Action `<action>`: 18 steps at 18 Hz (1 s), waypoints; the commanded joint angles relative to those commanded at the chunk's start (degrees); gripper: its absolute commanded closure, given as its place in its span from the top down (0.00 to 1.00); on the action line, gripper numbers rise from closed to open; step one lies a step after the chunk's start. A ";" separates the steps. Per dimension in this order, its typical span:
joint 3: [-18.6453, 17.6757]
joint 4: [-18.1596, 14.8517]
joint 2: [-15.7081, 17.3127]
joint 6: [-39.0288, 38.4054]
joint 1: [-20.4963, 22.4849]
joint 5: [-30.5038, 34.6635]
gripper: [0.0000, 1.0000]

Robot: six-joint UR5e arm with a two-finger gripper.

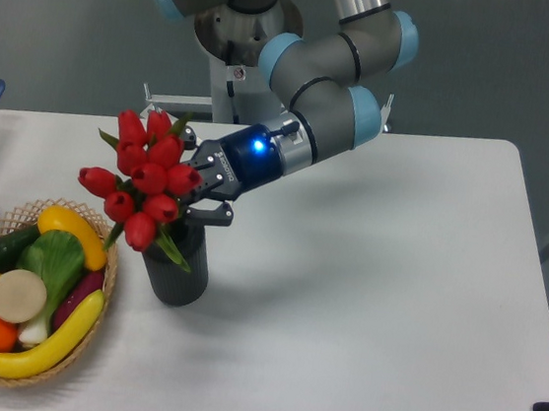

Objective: Insert the flowers into the vase
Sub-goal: 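Lower the tulip stems into the black vase opening, then push the tulips deeper into the vase and open the gripper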

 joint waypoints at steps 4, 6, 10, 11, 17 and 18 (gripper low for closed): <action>0.00 0.00 -0.88 0.88 -0.09 0.09 0.33; -0.18 0.00 -1.32 2.37 -0.09 0.61 0.33; -0.62 0.00 -1.41 2.73 -0.09 2.72 0.34; -0.79 0.00 -1.41 2.73 -0.09 3.42 0.34; -2.11 0.09 -1.41 2.99 -0.17 5.62 0.37; -2.29 0.09 -1.76 4.04 -0.17 5.71 0.37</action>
